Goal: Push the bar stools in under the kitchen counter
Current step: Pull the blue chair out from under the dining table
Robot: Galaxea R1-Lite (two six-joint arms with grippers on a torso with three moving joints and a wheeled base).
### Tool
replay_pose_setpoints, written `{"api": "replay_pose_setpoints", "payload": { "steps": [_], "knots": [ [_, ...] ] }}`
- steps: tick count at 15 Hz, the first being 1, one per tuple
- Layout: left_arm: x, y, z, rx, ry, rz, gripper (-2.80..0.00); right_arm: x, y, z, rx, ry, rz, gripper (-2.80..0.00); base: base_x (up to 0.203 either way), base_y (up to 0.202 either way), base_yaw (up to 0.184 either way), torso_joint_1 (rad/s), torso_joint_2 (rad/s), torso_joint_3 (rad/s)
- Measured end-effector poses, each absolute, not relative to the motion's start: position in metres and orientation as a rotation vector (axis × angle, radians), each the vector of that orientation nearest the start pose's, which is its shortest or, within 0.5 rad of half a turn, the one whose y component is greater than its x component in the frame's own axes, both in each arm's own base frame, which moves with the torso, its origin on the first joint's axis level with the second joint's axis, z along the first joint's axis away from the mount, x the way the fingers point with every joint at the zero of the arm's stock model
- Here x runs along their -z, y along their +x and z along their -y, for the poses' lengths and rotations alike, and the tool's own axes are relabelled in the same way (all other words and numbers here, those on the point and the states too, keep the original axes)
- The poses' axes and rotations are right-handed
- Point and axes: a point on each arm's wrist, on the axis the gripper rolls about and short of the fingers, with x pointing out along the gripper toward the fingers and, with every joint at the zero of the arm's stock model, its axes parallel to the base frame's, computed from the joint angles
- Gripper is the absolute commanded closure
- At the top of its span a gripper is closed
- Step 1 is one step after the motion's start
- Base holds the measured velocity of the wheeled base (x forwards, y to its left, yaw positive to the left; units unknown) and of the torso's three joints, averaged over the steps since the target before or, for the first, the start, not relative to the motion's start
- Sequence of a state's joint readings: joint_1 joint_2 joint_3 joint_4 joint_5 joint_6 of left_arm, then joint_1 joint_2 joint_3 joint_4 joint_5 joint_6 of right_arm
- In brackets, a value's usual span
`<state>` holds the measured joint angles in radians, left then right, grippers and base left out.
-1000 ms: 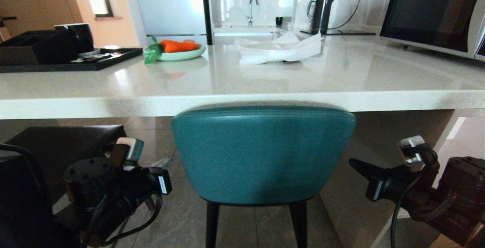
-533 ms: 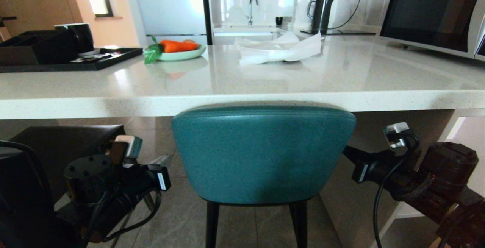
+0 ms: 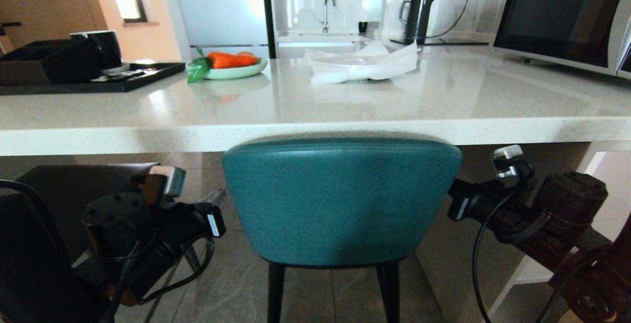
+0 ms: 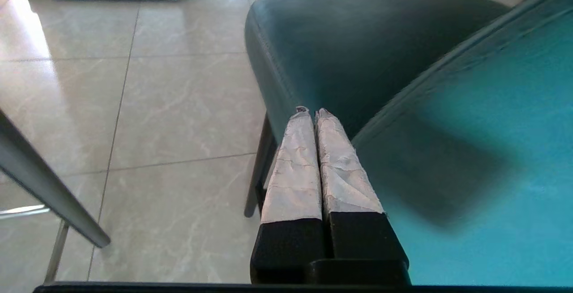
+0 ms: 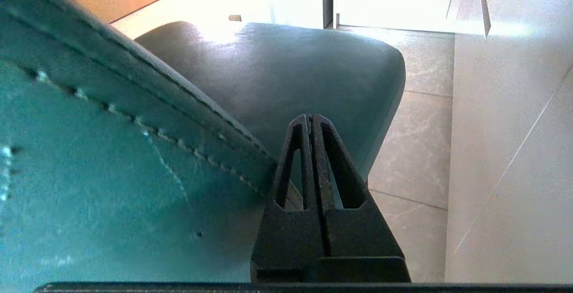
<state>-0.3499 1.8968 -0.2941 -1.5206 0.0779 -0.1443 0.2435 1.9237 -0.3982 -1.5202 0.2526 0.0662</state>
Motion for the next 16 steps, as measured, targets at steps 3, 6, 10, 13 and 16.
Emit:
{"api": "replay_pose_setpoints", "payload": {
  "steps": [3,6,10,13,16],
  "knots": [
    [-0.104,0.250,0.101,0.300,-0.121,-0.076,0.00,-0.112,0.277,-0.085,-0.524,0.059,-0.014,0.00,0.000,0.000,0.000,0.000,0.00,0.000],
    [-0.105,0.251,0.103,0.298,-0.121,-0.073,0.00,-0.114,0.271,-0.096,-0.566,0.055,-0.005,0.00,0.000,0.000,0.000,0.000,0.00,0.000],
    [-0.106,0.251,0.107,0.310,-0.122,-0.068,0.00,-0.116,0.265,-0.099,-0.582,0.054,-0.005,0.00,0.000,0.000,0.000,0.000,0.00,0.000],
    [-0.106,0.246,0.113,0.336,-0.120,-0.069,0.00,-0.115,0.256,-0.097,-0.588,0.053,-0.017,0.00,0.000,0.000,0.000,0.000,0.00,0.000],
    [-0.104,0.242,0.117,0.299,-0.116,-0.073,0.00,-0.115,0.250,-0.095,-0.591,0.054,-0.028,0.00,0.000,0.000,0.000,0.000,0.00,0.000]
  ]
}}
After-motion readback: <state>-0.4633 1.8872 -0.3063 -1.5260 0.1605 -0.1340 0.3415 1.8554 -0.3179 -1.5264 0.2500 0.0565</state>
